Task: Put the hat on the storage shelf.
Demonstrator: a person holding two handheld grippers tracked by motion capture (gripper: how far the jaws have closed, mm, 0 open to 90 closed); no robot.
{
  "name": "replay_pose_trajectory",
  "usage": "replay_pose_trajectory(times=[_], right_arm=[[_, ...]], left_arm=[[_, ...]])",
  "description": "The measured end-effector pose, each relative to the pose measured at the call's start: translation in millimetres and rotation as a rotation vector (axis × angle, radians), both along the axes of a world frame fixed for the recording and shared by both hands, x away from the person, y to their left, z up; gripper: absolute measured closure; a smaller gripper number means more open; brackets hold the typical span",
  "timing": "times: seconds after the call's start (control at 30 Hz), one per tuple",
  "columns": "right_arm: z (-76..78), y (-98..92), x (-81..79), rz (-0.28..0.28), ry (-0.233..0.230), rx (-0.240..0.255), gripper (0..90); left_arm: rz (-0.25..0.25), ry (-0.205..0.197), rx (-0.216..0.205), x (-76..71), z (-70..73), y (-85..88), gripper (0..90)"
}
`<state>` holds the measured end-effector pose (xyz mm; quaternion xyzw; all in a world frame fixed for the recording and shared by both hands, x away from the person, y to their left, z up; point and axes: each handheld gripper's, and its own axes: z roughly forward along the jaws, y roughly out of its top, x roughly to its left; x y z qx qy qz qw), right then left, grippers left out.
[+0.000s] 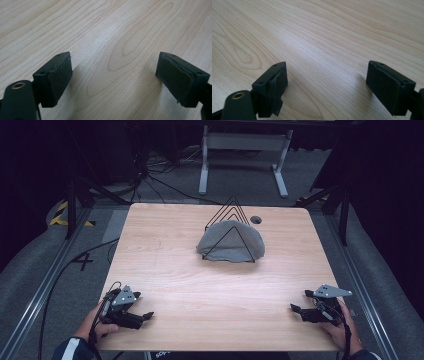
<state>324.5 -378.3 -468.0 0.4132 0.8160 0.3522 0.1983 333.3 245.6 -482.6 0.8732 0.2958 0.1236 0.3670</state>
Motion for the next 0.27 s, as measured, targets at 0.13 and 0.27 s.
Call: replay_pose_trajectory(times=[0.13,0.27], right_arm=[[0.0,-0.1,0.0,0.0,0.0,0.0,17.6],[0.0,-0.2,-0.1,0.0,0.0,0.0,17.6]], left_arm=[[0.0,0.001,0.001,0.1,0.1,0.0,14.3],[0.011,0.012,-0.006,0.2,-0.4,-1.1,12.9]])
